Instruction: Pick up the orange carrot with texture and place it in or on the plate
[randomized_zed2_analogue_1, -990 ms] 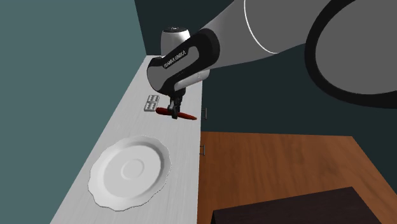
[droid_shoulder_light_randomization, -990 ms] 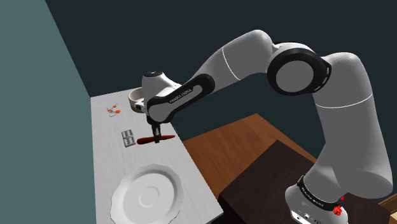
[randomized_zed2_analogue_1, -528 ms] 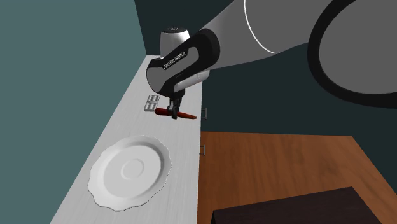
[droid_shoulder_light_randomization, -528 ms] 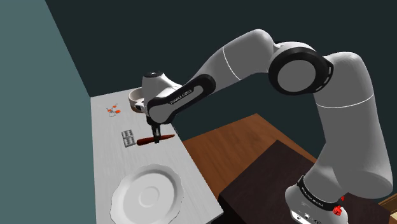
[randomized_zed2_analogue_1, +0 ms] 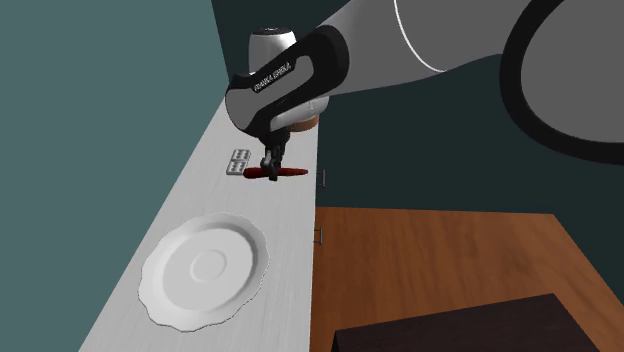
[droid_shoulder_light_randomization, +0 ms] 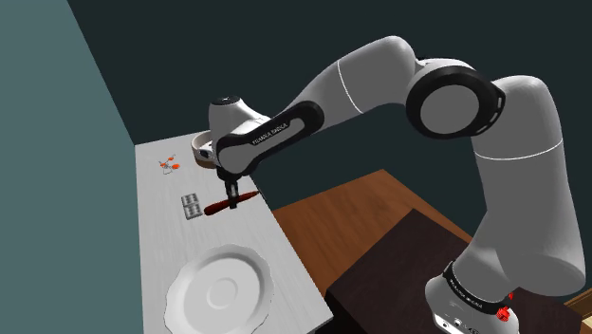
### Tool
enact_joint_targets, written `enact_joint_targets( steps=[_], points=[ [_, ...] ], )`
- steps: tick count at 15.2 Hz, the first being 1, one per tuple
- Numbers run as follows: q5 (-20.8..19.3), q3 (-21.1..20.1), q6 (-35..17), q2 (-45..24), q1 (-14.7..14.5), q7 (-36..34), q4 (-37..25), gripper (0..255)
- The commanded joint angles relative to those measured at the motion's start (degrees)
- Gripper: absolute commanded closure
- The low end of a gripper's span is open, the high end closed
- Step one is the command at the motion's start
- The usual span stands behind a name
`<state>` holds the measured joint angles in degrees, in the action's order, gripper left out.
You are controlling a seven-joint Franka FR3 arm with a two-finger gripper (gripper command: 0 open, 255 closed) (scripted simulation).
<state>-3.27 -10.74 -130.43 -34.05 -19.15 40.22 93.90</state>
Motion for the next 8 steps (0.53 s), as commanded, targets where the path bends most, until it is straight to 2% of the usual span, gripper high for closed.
enact_joint_targets(
  steps=[1,8],
  points=[
    [0.2,-0.1,1.0,1.1,0.1,0.1,0.1,255],
    [0.7,-0.5,5.1,3.8,0.3,0.2,-1.3,255]
  ],
)
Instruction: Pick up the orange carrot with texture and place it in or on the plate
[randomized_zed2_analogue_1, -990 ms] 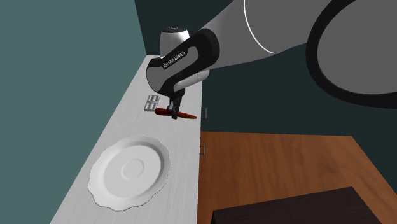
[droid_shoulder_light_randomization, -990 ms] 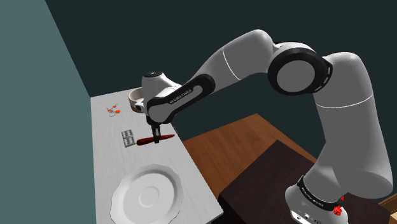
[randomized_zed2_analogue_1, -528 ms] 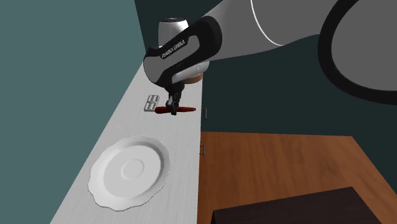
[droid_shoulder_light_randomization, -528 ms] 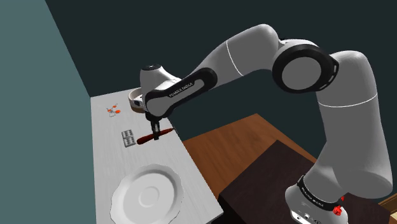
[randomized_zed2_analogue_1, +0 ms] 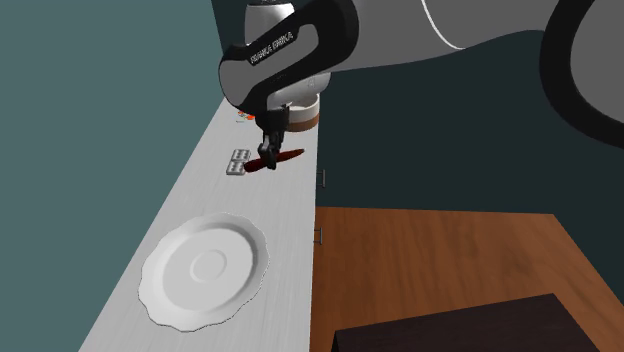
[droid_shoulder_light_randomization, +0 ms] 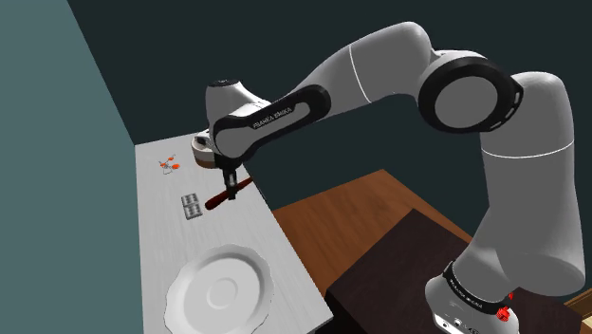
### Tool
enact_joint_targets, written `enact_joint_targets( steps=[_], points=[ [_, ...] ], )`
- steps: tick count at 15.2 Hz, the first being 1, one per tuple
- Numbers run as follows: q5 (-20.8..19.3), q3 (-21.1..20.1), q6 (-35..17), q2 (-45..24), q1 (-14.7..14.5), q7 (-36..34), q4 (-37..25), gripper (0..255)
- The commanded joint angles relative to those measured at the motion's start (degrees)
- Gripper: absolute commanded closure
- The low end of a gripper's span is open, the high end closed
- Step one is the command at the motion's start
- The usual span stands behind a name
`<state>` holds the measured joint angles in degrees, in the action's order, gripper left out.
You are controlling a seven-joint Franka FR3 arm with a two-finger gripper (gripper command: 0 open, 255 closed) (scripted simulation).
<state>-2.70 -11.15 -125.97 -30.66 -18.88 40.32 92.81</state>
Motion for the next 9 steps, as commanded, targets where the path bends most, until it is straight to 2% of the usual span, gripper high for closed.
enact_joint_targets(
  steps=[1,2,9],
  points=[
    [0.1,-0.1,1.3,0.8,0.1,0.1,-0.5,255],
    [0.2,-0.1,1.8,1.1,0.1,0.1,-0.7,255],
    [0.0,-2.2,-2.8,7.6,-4.6,-7.3,10.1,255]
  ],
)
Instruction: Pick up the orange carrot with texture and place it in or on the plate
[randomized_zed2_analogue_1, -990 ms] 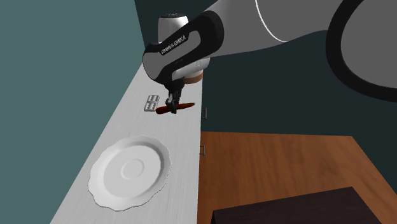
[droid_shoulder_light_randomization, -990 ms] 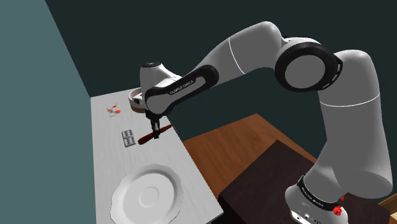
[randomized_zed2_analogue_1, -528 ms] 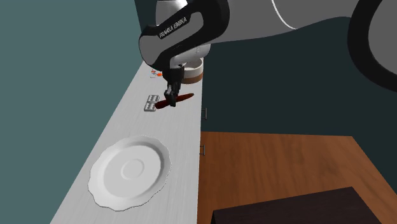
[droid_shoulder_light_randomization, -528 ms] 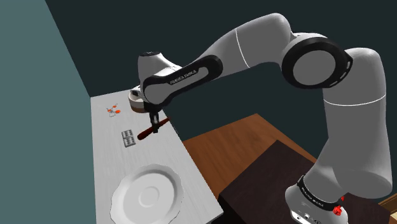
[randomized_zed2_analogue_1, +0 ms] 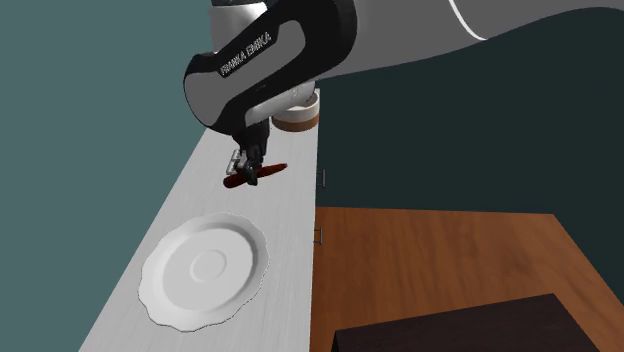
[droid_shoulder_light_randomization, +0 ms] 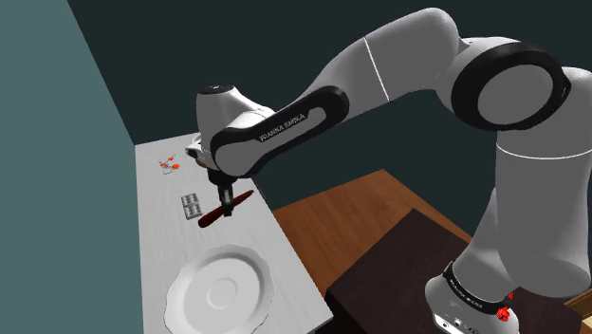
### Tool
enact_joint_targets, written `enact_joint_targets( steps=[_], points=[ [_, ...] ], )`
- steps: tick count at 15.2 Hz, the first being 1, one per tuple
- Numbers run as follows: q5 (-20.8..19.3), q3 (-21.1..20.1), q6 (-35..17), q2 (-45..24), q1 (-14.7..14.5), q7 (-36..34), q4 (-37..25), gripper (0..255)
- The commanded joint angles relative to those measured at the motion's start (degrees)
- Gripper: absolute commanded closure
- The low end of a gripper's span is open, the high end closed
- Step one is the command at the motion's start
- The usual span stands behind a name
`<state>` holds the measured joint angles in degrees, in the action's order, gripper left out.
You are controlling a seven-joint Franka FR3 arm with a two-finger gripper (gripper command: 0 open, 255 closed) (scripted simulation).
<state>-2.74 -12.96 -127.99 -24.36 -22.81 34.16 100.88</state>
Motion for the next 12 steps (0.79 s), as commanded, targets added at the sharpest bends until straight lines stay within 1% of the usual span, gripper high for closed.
enact_joint_targets(
  steps=[1,6,12],
  points=[
    [0.0,-0.7,-1.3,2.0,-1.4,-2.3,3.2,255],
    [-0.4,-2.4,-3.5,5.0,-5.2,-8.3,8.2,255],
    [-1.3,-4.5,-5.2,7.1,-10.1,-16.1,11.8,255]
  ],
)
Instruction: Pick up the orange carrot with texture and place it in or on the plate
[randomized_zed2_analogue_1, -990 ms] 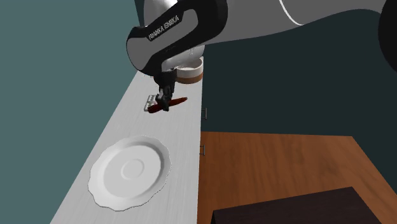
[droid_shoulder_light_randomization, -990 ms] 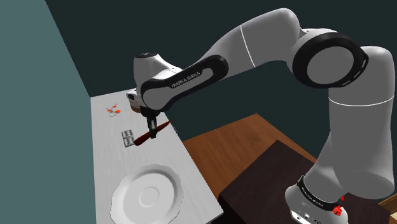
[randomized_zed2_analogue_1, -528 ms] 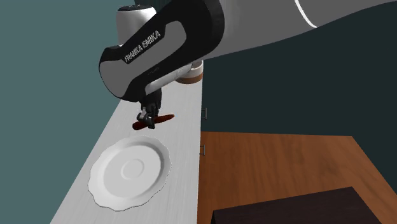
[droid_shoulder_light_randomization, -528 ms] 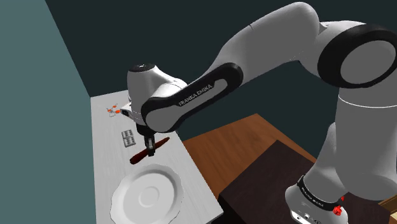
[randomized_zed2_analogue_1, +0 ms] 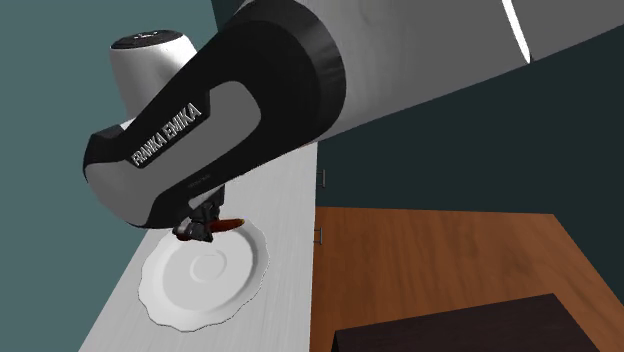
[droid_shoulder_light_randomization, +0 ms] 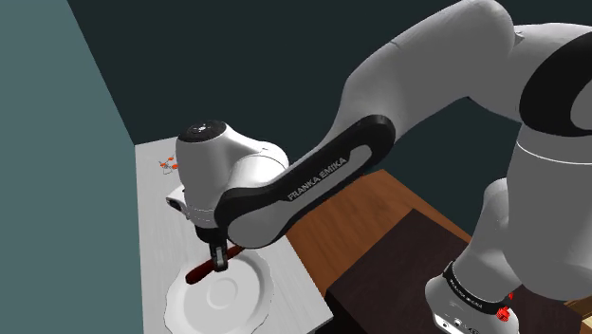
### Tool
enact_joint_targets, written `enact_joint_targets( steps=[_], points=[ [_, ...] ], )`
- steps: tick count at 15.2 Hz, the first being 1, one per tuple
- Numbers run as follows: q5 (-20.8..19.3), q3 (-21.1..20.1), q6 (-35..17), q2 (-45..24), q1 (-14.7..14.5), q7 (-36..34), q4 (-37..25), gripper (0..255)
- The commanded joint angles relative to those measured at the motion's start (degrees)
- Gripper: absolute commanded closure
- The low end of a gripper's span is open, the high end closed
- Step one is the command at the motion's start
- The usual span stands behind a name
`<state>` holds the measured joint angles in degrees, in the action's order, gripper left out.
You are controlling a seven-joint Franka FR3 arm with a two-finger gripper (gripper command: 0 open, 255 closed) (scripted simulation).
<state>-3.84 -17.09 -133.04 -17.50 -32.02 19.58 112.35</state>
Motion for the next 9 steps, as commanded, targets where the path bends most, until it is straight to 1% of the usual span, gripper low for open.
enact_joint_targets(
  steps=[1,9],
  points=[
    [-0.4,-0.7,-0.4,0.4,-1.8,-2.9,0.7,255],
    [-1.9,-0.3,-4.9,-2.8,-2.7,-4.3,2.2,255]
  ],
)
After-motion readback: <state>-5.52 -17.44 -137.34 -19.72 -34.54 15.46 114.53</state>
